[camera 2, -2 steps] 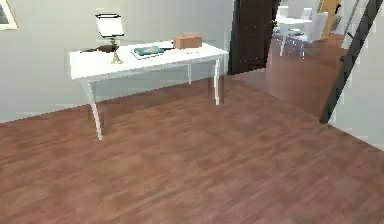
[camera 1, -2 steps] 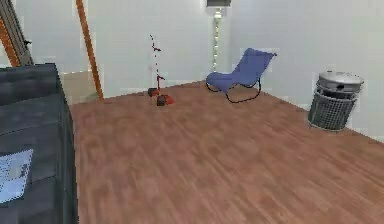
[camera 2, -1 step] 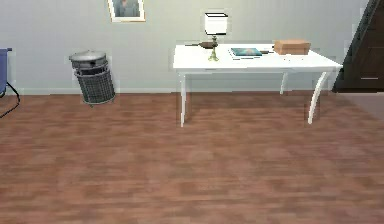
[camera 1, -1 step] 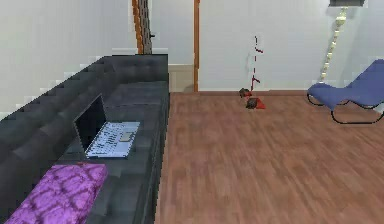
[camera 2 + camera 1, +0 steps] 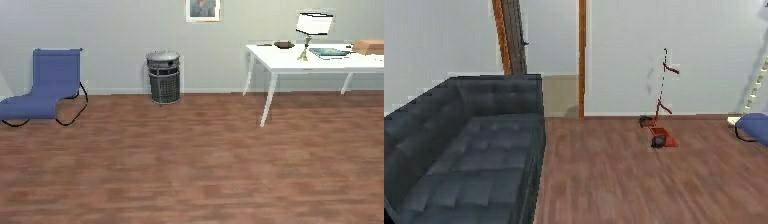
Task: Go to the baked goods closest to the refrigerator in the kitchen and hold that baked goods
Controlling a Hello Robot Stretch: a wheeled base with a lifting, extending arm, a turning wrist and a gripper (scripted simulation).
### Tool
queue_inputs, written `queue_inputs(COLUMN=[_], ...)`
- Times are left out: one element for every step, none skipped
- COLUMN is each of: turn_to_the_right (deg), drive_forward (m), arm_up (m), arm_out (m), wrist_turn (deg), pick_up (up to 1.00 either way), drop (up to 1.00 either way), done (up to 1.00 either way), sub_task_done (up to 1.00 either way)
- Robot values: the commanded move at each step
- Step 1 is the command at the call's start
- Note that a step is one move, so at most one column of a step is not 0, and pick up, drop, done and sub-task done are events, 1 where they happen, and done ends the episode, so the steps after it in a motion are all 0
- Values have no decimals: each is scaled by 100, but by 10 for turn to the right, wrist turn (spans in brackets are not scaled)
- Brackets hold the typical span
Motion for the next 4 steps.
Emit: queue_inputs(turn_to_the_right=[-30,0,0,-30], drive_forward=[0,100,100,0], arm_up=[0,0,0,0], arm_out=[0,0,0,0], wrist_turn=[0,0,0,0], pick_up=[0,0,0,0], drop=[0,0,0,0], done=[0,0,0,0], sub_task_done=[0,0,0,0])
